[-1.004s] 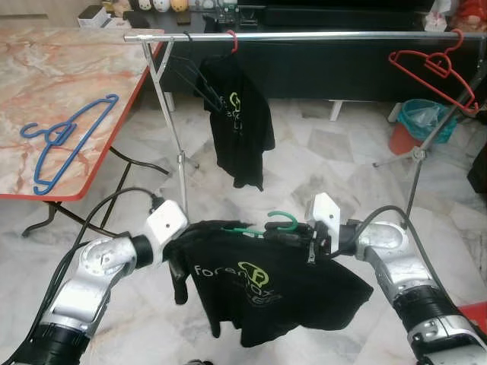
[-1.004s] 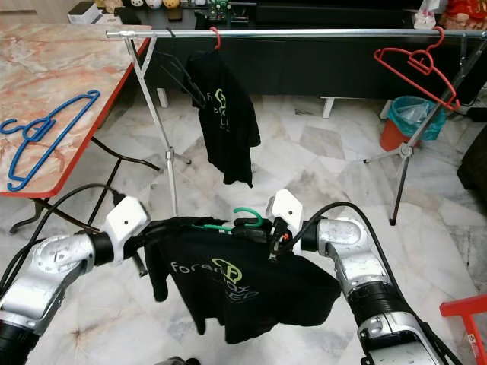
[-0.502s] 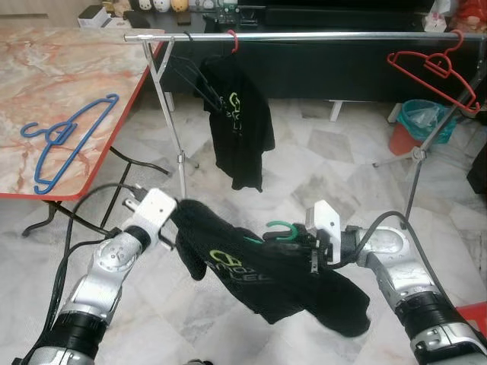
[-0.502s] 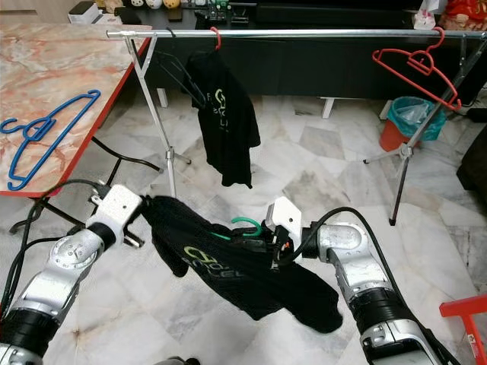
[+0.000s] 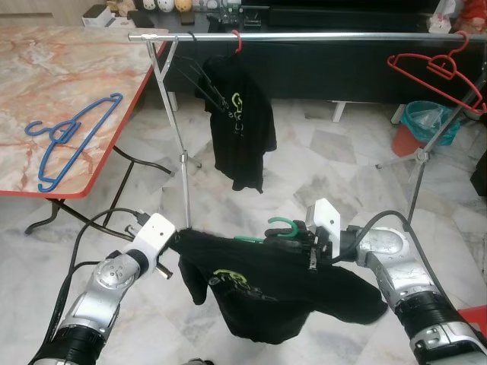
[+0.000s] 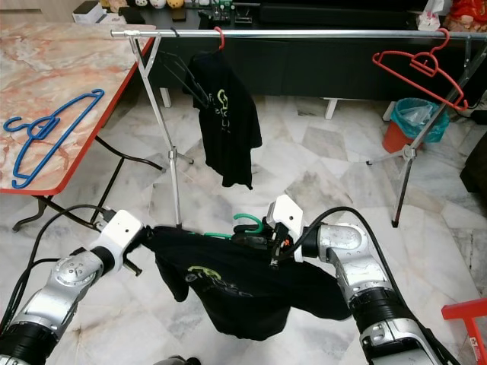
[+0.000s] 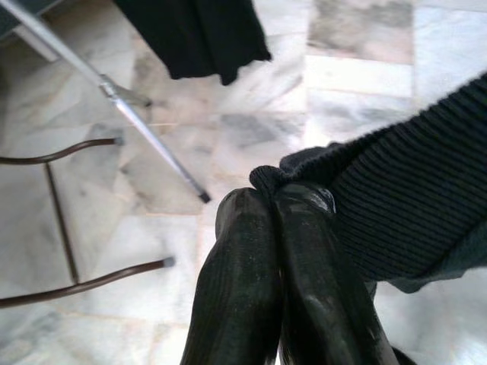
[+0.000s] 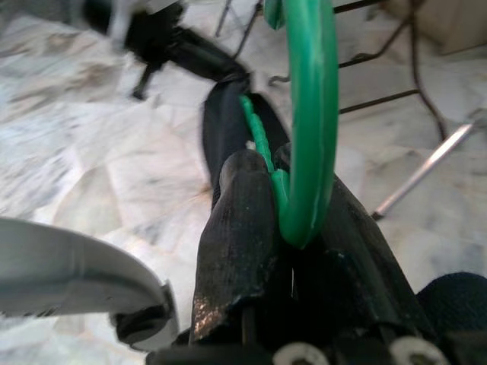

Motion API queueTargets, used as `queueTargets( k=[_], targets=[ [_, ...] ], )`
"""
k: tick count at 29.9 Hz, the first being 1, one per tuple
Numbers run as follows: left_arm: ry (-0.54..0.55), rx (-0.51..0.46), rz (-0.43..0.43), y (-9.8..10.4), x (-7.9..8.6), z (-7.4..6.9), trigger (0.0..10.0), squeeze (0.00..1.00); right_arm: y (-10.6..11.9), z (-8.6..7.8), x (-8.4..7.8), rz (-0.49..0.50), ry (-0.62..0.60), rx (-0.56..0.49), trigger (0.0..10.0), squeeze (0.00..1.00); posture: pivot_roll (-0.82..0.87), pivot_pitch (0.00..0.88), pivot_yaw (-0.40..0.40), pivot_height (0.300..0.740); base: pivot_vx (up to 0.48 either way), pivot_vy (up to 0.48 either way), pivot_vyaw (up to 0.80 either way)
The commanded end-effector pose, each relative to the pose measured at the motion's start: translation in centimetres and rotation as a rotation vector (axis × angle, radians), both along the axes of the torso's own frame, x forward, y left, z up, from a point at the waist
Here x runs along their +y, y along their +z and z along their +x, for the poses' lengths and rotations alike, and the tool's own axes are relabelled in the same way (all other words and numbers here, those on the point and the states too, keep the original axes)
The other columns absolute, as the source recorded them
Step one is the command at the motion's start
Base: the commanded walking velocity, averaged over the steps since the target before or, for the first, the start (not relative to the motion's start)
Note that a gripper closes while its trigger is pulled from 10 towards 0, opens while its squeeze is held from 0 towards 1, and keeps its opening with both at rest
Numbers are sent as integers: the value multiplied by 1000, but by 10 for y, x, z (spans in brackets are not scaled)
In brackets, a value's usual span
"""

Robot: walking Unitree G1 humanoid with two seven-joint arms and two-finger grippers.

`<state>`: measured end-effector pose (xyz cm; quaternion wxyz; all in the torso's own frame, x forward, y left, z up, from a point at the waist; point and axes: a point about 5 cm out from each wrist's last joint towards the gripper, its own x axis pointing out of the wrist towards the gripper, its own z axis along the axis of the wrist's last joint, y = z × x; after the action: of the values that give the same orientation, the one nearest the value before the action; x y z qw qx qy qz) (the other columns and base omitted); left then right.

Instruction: Hang hanger

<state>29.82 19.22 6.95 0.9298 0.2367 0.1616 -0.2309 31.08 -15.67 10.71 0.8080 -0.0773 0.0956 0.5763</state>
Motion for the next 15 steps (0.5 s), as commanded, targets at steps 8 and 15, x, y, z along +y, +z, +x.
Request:
queueTargets(
  k=[8, 15],
  targets=[
    [-152, 56, -93, -3, -13, -16, 10000, 0, 22, 9, -1, 175, -73, -66, 10000, 0, 35, 106, -2, 740, 0, 0, 0],
    [92, -252, -145, 37, 3, 13, 10000, 0, 10, -7, -3, 79, 77, 3, 10000, 0, 28, 106, -2, 740, 0, 0, 0]
  ],
)
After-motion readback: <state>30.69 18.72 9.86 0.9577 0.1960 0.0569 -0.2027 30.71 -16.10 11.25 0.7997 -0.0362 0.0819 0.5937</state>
